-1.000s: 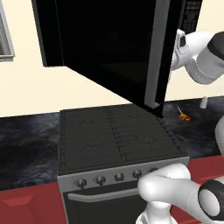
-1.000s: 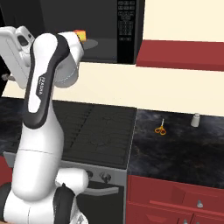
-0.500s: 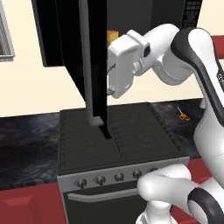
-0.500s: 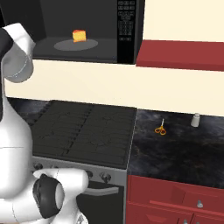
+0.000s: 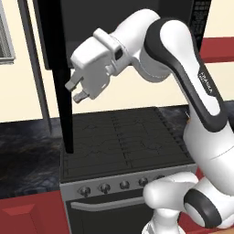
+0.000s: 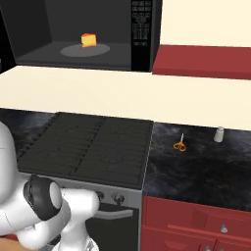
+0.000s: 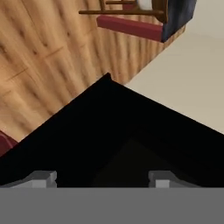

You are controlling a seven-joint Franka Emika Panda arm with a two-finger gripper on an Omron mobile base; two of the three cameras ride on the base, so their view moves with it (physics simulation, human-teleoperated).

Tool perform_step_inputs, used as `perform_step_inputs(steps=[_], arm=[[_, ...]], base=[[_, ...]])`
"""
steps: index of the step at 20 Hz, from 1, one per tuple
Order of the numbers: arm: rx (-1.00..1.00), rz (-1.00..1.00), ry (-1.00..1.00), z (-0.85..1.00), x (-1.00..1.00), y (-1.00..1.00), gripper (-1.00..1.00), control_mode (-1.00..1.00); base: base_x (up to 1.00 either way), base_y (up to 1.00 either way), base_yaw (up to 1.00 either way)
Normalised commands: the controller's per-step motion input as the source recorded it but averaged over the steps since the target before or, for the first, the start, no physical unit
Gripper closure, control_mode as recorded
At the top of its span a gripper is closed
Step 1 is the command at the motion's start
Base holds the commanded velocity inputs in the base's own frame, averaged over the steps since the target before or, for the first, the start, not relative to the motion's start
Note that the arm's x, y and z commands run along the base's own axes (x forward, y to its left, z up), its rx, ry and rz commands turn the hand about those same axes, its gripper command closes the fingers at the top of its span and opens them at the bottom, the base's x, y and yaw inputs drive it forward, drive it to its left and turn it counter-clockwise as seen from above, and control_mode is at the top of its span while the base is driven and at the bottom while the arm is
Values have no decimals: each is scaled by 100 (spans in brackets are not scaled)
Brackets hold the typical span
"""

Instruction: Open the microwave door.

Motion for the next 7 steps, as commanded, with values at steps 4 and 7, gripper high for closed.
perform_step_inputs(steps=[4, 7], arm=[[-9, -11, -1, -33, 26, 100, -100, -100], [-3, -10, 0, -21, 28, 58, -100, -100]], base=[[0, 0, 0], [0, 0, 0]])
